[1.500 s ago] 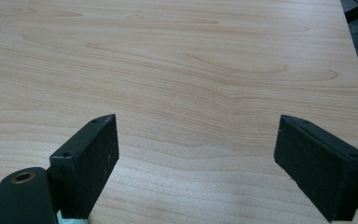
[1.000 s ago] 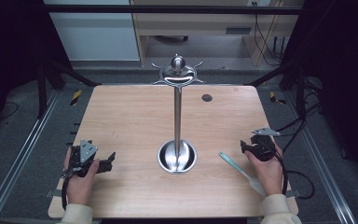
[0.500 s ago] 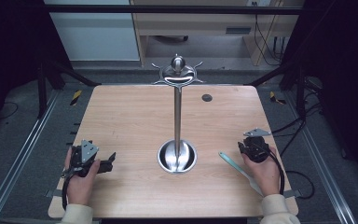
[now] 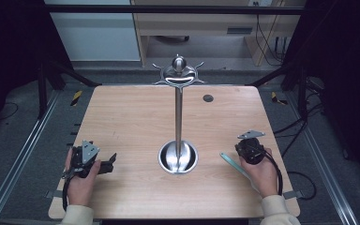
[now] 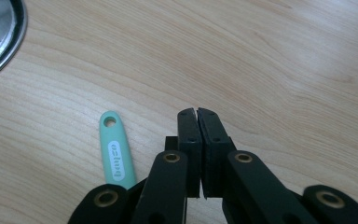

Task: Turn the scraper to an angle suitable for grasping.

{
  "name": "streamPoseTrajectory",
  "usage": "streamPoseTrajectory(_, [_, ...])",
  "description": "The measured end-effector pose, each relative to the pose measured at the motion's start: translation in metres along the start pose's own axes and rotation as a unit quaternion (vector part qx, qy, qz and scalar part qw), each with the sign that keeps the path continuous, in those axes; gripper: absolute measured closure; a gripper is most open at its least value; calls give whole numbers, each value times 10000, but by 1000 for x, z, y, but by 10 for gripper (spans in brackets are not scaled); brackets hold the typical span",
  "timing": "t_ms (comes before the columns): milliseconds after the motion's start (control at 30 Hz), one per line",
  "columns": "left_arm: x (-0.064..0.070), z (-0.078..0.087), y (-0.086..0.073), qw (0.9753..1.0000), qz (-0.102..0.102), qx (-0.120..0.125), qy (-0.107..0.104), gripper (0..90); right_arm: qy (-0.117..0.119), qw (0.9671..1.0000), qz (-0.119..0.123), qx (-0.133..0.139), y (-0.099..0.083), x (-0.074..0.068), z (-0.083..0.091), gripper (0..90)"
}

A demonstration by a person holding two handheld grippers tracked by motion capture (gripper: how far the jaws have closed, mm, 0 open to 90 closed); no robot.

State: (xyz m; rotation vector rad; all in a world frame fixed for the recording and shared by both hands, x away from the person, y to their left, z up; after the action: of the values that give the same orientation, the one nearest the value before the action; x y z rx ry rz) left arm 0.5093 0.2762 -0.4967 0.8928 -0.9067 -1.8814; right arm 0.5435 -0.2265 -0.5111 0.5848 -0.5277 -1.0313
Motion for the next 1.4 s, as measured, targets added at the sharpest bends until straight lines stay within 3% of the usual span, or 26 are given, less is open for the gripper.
streamPoseTrajectory(567, [1,-1,0,10000,-26,-41,-15,29,411,9981,285,-356,-6,-15,-11,900])
streamPoseTrajectory(1200, [1,-1,-1,10000,-33,-54,-17,29,616,9957,435,-536,-10,-25,-13,900])
streamPoseTrajectory(1400, [1,-1,-1,10000,-44,-65,-22,29,789,9940,503,-572,-11,-34,-11,900])
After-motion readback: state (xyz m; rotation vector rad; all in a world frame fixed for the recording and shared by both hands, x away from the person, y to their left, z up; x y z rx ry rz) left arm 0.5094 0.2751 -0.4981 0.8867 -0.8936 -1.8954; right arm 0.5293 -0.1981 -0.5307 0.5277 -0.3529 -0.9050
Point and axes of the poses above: each handheld gripper's, and its own axes: z roughly backward along the jaws, y roughly out of its top, x roughly to its right, the point moved 6 cm from there along -z, roughly forward along the jaws
